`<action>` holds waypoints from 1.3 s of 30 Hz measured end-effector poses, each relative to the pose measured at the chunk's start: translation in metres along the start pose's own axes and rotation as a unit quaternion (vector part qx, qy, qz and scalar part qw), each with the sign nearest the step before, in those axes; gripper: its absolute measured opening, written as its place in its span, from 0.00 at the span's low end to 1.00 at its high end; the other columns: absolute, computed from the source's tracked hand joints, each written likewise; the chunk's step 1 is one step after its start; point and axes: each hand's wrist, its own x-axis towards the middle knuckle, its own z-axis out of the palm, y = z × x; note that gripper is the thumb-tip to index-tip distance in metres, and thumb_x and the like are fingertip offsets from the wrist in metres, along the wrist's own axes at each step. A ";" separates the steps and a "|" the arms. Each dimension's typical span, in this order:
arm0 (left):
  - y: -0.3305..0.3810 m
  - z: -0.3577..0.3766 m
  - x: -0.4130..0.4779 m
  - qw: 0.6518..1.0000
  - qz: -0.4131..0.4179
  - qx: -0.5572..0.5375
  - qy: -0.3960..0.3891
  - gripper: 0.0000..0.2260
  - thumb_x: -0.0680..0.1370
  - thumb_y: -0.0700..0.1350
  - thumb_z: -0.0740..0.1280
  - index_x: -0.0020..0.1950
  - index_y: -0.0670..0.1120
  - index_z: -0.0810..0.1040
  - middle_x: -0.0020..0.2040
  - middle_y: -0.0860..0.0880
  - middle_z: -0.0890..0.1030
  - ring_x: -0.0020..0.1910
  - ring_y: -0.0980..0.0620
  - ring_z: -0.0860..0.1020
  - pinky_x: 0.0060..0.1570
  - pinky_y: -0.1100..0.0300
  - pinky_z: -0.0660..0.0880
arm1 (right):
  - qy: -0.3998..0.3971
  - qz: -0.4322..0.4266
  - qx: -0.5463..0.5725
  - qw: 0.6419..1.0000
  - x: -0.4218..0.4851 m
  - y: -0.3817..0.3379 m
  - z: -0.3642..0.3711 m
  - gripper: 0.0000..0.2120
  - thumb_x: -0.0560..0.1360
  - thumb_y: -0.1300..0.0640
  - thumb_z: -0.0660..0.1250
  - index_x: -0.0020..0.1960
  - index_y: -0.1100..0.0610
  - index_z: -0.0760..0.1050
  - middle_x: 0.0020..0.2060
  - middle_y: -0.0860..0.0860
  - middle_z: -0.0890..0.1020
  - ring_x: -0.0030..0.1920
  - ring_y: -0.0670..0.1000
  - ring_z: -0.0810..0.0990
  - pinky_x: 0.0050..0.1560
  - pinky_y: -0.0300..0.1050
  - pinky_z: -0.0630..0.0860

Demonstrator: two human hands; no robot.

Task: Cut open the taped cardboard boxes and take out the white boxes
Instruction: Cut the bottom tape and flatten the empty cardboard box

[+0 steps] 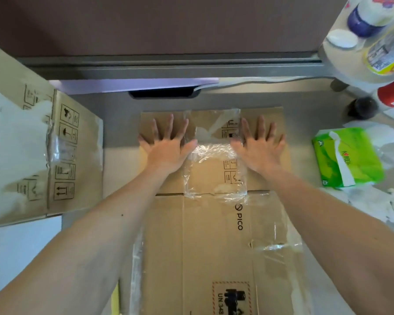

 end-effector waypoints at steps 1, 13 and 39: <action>-0.001 -0.008 -0.005 0.999 0.001 -0.030 -0.021 0.28 0.78 0.71 0.40 0.78 0.69 0.41 0.82 0.54 0.42 0.80 0.37 0.41 0.69 0.24 0.38 | -0.019 -0.015 0.035 0.999 -0.004 0.005 -0.008 0.32 0.78 0.30 0.42 0.78 0.38 0.39 0.79 0.50 0.38 0.78 0.62 0.36 0.73 0.68 0.35; -0.003 0.052 -0.131 0.995 0.017 -0.099 -0.020 0.28 0.78 0.71 0.46 0.77 0.71 0.42 0.82 0.53 0.41 0.79 0.40 0.38 0.68 0.25 0.42 | 0.013 0.010 0.071 0.997 -0.132 0.020 0.060 0.34 0.76 0.30 0.47 0.78 0.39 0.40 0.80 0.48 0.42 0.79 0.57 0.39 0.74 0.69 0.40; 0.003 0.065 -0.133 1.000 0.013 0.014 -0.016 0.32 0.76 0.75 0.40 0.78 0.67 0.37 0.81 0.53 0.36 0.79 0.40 0.36 0.68 0.23 0.42 | 0.035 -0.015 0.011 0.999 -0.125 0.023 0.078 0.33 0.77 0.29 0.41 0.78 0.37 0.36 0.79 0.51 0.39 0.78 0.60 0.37 0.71 0.71 0.35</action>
